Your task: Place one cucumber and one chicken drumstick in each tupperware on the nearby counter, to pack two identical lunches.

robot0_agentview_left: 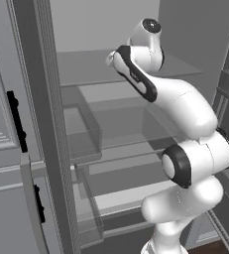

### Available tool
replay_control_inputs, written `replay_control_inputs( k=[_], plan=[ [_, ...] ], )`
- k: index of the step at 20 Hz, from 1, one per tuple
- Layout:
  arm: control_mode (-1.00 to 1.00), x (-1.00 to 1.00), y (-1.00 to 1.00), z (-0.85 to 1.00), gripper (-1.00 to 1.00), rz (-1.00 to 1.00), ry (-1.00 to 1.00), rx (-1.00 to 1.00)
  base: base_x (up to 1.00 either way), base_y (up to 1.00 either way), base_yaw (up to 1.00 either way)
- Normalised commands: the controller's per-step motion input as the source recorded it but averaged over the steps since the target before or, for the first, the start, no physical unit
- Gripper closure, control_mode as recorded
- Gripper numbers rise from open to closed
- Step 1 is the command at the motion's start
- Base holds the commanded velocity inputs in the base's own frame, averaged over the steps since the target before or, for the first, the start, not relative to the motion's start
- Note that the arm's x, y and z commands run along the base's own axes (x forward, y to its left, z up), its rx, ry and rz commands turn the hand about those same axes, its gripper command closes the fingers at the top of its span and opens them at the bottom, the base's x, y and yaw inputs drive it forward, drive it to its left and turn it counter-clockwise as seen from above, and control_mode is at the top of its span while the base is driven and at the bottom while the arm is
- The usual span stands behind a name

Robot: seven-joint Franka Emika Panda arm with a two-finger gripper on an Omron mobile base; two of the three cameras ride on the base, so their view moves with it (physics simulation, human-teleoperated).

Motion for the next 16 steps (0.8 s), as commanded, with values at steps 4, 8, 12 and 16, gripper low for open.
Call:
replay_control_inputs(
  k=[4,8,12,16],
  plan=[
    [-1.0,-1.0,-0.46,0.02,1.0,0.0,-0.17,0.05,0.0,0.0,0.0],
    [-1.0,-1.0,-0.44,0.02,1.0,0.0,-0.07,0.01,0.0,0.0,0.0],
    [-1.0,-1.0,-0.39,0.0,1.0,0.0,0.0,0.0,0.0,0.0,0.0],
    [-1.0,-1.0,-0.2,-0.13,1.0,0.0,0.04,0.0,0.0,0.0,0.0]
  ],
)
